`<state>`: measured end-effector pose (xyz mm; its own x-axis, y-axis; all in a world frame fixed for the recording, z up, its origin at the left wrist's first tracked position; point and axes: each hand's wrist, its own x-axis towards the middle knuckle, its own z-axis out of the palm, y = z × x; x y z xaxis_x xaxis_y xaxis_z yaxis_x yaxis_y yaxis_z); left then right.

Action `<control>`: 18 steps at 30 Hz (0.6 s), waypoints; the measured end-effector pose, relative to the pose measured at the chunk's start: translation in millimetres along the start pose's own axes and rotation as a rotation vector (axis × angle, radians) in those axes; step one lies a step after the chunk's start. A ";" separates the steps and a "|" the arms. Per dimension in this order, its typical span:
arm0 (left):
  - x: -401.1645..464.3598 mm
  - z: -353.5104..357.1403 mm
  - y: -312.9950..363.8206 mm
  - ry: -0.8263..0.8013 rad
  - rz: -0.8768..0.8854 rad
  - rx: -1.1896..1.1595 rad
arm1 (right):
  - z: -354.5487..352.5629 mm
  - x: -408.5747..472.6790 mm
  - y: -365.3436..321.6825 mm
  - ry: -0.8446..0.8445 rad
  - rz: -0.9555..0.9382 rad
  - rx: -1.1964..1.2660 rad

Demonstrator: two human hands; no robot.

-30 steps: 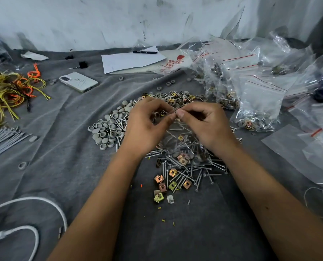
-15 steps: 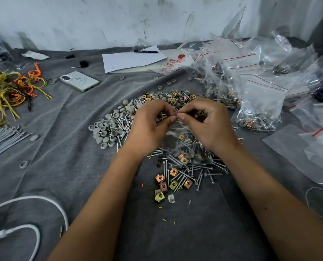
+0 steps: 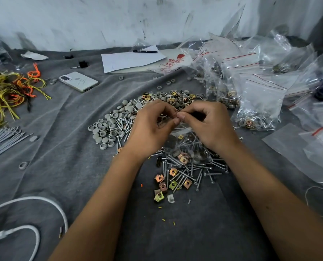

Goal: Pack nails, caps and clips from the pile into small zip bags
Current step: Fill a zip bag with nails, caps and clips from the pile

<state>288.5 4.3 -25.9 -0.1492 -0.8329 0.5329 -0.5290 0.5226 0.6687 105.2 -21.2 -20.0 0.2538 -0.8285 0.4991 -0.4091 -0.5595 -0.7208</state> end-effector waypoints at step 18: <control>2.2 -8.2 -5.3 0.017 -0.248 -0.090 | -2.3 0.9 -4.9 0.103 0.122 0.020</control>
<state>297.8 1.2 -24.1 -0.0098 -0.9347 0.3552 -0.4714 0.3176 0.8228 105.4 -19.2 -14.9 0.1115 -0.8842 0.4535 -0.4135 -0.4563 -0.7879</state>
